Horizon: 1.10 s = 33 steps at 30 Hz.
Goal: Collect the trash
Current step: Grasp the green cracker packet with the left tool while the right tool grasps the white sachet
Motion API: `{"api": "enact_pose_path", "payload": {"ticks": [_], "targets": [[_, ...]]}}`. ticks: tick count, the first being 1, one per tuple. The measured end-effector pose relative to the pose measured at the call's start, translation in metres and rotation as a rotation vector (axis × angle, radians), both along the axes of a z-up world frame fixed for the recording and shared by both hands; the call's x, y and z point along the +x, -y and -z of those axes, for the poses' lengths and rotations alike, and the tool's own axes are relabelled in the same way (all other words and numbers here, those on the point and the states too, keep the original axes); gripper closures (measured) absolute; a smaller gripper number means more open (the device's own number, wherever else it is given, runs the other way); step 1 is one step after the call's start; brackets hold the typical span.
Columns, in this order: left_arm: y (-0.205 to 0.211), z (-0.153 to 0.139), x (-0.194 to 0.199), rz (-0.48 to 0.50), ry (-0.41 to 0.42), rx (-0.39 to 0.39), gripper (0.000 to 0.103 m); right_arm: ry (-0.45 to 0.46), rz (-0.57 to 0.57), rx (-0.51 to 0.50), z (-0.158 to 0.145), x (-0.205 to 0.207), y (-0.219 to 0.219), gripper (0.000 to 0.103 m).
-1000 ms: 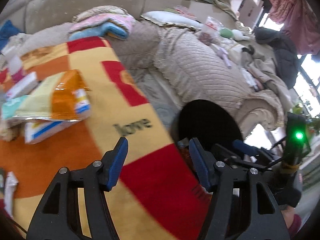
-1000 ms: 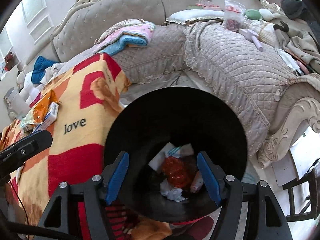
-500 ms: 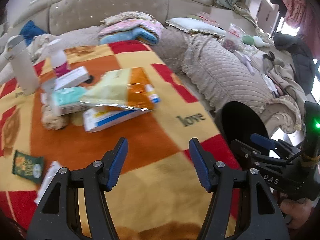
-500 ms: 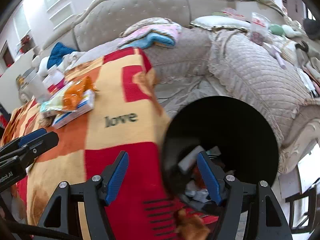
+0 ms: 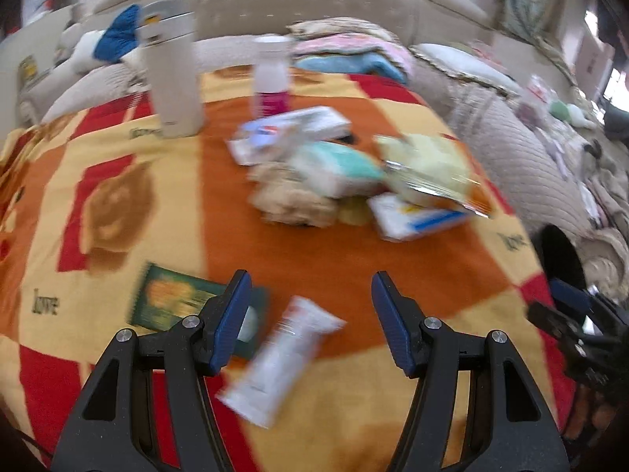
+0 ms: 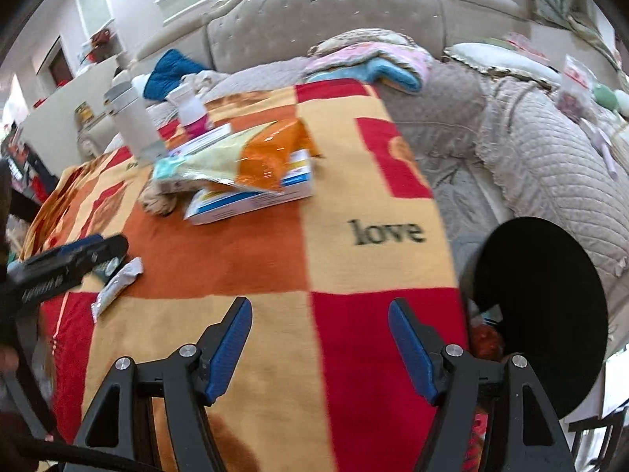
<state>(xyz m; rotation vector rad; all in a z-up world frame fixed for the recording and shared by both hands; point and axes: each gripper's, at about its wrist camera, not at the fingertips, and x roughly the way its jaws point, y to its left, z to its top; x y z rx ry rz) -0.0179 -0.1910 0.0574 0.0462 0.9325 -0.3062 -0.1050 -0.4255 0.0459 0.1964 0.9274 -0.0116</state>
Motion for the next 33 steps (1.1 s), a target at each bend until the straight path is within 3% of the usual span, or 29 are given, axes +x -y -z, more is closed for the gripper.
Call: {"api": "enact_pose_path", "payload": {"ticks": [8, 11, 20, 27, 31, 33], "targets": [[-0.051, 0.028, 0.059, -0.148, -0.070, 0.094, 0.041, -0.014, -0.105, 0.013, -0.001, 0.006, -0.043, 0.033], [-0.069, 0.038, 0.059, -0.163, -0.100, 0.129, 0.041, -0.022, -0.147, 0.031, 0.000, 0.011, -0.061, 0.033], [-0.128, 0.039, 0.017, -0.185, -0.140, 0.082, 0.041, -0.047, -0.294, 0.090, 0.009, 0.043, -0.138, 0.032], [-0.164, 0.026, -0.014, -0.219, -0.135, 0.018, 0.041, -0.087, -0.299, 0.125, 0.024, 0.075, -0.175, 0.032], [-0.171, 0.019, -0.019, -0.220, -0.122, -0.019, 0.041, -0.086, -0.305, 0.058, 0.027, 0.081, -0.184, 0.032], [-0.168, 0.018, -0.018, -0.206, -0.123, -0.043, 0.041, -0.081, -0.338, 0.026, 0.026, 0.078, -0.185, 0.043]]}}
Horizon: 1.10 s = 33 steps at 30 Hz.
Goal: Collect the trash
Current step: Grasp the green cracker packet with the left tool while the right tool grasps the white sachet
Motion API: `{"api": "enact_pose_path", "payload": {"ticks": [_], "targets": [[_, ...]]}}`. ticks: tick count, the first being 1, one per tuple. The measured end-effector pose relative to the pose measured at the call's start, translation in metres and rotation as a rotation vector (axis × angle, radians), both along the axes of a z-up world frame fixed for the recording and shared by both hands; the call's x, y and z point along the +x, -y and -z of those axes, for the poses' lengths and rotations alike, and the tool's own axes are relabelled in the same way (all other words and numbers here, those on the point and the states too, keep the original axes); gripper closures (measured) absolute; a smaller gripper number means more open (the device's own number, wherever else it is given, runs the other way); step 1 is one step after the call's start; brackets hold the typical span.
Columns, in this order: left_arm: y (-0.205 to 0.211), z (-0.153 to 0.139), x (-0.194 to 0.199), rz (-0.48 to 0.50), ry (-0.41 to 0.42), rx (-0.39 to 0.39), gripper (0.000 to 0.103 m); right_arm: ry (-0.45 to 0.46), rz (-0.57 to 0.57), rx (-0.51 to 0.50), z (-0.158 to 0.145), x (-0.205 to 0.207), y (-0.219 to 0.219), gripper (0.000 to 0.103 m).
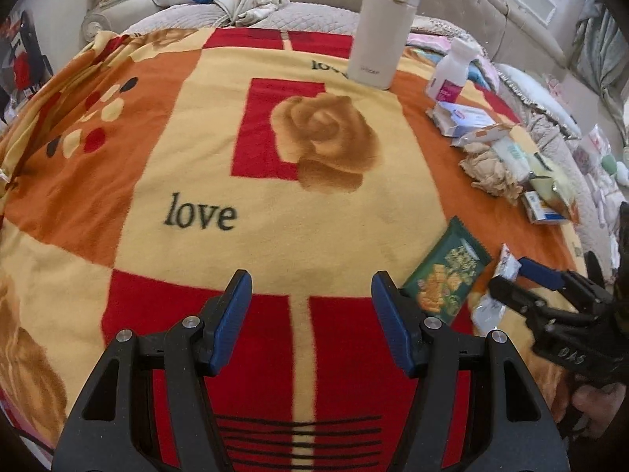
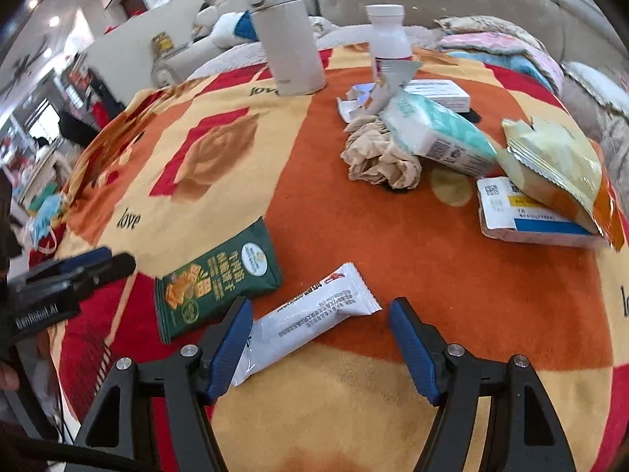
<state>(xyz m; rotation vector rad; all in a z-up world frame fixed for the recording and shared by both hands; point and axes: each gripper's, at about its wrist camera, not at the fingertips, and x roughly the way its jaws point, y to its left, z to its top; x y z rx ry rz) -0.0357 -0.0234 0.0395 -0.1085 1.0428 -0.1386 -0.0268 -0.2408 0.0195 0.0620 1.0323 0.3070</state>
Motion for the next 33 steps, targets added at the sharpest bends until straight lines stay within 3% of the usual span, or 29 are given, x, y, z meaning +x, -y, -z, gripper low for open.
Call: {"api": "enact_pose_path", "payload": {"ticks": [7, 9, 12, 16, 20, 22, 26, 29, 33], "targets": [[0.031, -0.003, 0.002, 0.120, 0.012, -0.069, 0.041, 0.026, 0.007, -0.176, -0.012, -0.019, 0.033, 0.049], [0.044, -0.002, 0.003, 0.172, 0.003, -0.068, 0.041, 0.004, 0.027, -0.086, -0.015, -0.024, 0.056, 0.049], [0.063, 0.000, 0.003, 0.242, 0.010, -0.031, 0.041, 0.003, 0.070, -0.068, -0.017, -0.030, 0.072, 0.048], [0.087, 0.007, 0.005, 0.317, 0.021, 0.065, 0.041, -0.015, 0.089, 0.023, -0.018, -0.035, 0.078, 0.047], [0.101, 0.014, 0.006, 0.365, 0.014, 0.115, 0.041, -0.035, 0.085, 0.039, -0.013, -0.035, 0.071, 0.042], [0.102, 0.017, 0.009, 0.358, 0.010, 0.124, 0.042, -0.046, 0.075, 0.030, -0.010, -0.033, 0.065, 0.042], [0.084, 0.019, 0.021, 0.252, -0.015, 0.061, 0.057, -0.067, 0.049, 0.070, -0.006, -0.021, 0.056, 0.042], [0.072, 0.018, 0.025, 0.177, -0.018, 0.051, 0.058, -0.058, 0.013, 0.058, -0.004, -0.012, 0.040, 0.047], [0.071, 0.018, 0.021, 0.172, -0.018, 0.056, 0.057, -0.004, -0.030, -0.019, -0.005, -0.014, 0.020, 0.047]]}}
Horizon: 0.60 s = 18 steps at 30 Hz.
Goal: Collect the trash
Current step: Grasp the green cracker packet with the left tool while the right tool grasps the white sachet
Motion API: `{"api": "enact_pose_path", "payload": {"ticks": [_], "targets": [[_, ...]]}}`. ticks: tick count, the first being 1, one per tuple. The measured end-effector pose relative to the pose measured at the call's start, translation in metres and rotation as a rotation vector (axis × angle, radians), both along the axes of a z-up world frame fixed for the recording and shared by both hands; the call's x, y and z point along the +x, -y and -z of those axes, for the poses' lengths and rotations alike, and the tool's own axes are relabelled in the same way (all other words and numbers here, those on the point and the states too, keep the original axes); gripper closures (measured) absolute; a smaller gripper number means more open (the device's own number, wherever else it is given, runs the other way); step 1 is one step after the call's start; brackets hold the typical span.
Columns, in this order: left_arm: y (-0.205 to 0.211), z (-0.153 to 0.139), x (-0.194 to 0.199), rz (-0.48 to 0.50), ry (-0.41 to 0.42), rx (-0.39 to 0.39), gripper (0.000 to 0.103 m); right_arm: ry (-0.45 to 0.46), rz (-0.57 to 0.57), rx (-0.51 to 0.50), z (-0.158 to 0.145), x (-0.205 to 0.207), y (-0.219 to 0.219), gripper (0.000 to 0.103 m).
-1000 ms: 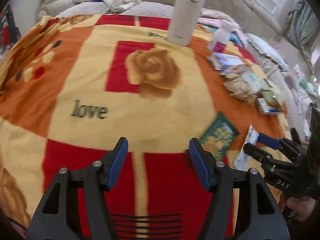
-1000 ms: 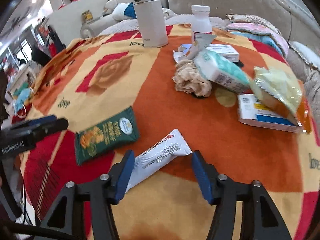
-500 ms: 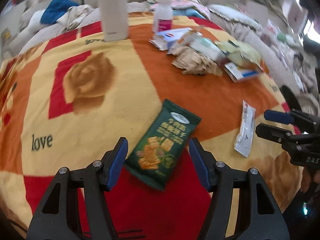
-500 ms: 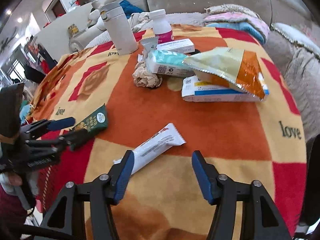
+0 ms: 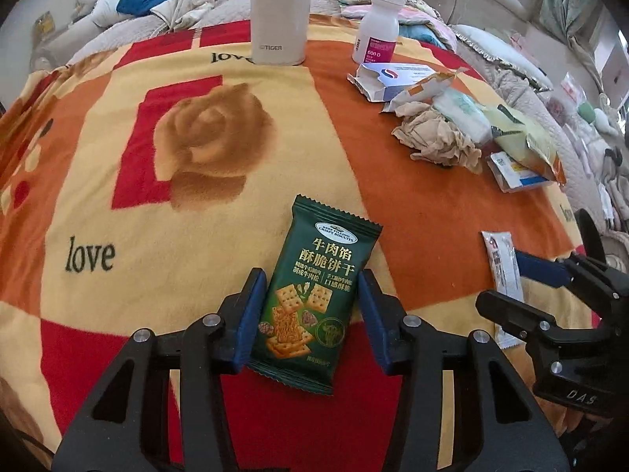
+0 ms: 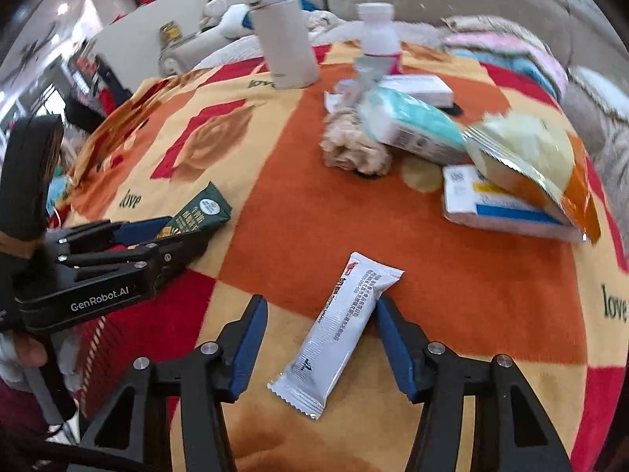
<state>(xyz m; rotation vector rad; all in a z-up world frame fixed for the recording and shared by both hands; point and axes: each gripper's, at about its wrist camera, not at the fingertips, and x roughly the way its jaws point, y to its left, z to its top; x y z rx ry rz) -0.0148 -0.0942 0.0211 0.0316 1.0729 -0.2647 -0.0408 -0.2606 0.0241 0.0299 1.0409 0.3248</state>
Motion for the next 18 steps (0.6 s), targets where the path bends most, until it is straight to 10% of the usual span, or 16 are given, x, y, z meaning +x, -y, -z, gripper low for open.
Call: {"api": "enact_pose_path", "payload": {"ticks": [4, 9, 18], "targets": [[0.003, 0.002, -0.004, 0.005, 0.020, 0.016, 0.057, 0.023, 0.010, -0.049, 0.004, -0.006, 0.002, 0.047], [0.004, 0.000, -0.009, 0.002, 0.029, -0.009, 0.062, 0.055, 0.025, -0.060, 0.003, -0.012, 0.009, 0.077], [0.030, -0.024, -0.024, 0.036, 0.079, -0.034, 0.062, 0.134, 0.066, 0.049, -0.034, -0.029, 0.042, 0.078]]}}
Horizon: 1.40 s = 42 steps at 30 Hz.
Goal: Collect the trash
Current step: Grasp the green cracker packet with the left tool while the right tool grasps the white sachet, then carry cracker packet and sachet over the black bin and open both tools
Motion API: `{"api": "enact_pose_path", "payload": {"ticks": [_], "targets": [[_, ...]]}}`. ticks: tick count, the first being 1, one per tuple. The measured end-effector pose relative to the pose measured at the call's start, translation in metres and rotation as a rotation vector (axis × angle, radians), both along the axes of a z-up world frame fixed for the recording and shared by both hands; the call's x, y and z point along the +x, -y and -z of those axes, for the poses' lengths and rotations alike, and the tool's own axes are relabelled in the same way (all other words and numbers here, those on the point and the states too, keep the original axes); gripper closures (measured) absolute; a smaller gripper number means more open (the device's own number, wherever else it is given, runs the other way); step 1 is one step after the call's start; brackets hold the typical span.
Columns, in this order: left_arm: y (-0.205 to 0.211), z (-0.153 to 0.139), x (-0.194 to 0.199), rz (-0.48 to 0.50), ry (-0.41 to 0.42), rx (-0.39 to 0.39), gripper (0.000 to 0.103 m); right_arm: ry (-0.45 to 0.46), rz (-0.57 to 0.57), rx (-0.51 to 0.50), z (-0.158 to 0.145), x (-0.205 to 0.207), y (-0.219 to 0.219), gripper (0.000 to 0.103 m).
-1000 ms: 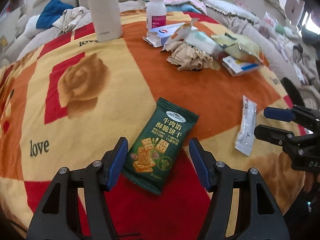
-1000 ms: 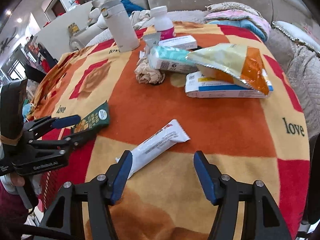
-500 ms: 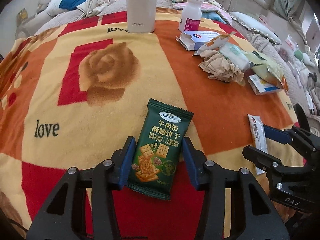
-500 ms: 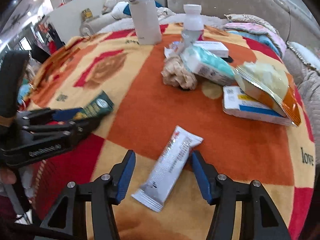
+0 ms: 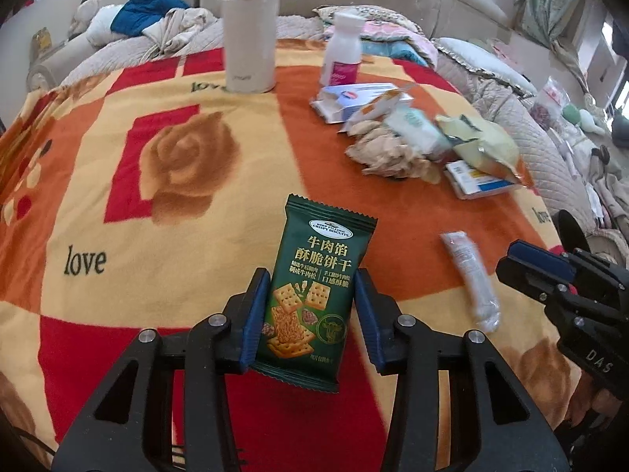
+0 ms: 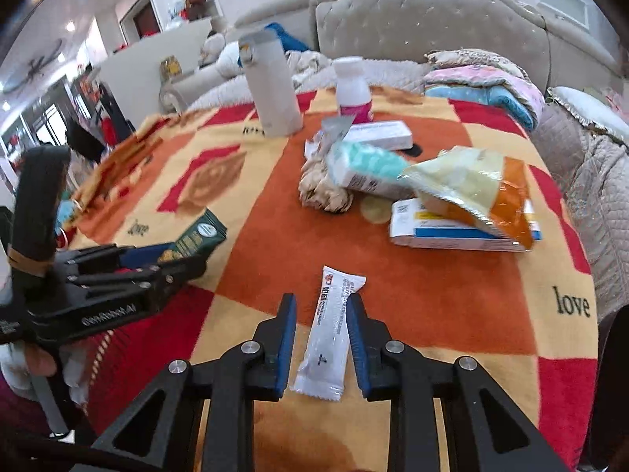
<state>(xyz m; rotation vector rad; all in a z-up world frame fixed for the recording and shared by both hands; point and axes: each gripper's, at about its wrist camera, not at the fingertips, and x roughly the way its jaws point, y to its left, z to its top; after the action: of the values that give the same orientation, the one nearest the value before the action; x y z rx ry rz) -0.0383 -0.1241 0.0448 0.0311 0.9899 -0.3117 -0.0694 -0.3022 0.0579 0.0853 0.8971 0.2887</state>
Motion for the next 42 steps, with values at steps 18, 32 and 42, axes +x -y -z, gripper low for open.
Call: {"api": "enact_pose_path", "payload": {"ticks": [18, 32, 42], "targets": [[0.012, -0.003, -0.009, -0.003, 0.006, 0.027, 0.062, -0.096, 0.009, 0.002, 0.037, 0.016, -0.010, 0.076], [0.061, -0.014, -0.015, 0.080, 0.018, 0.005, 0.062, -0.010, 0.087, 0.040, 0.001, -0.021, 0.050, 0.085], [0.135, -0.028, -0.028, 0.201, 0.044, 0.007, 0.062, 0.027, 0.206, 0.034, -0.017, -0.052, 0.114, 0.085]]}}
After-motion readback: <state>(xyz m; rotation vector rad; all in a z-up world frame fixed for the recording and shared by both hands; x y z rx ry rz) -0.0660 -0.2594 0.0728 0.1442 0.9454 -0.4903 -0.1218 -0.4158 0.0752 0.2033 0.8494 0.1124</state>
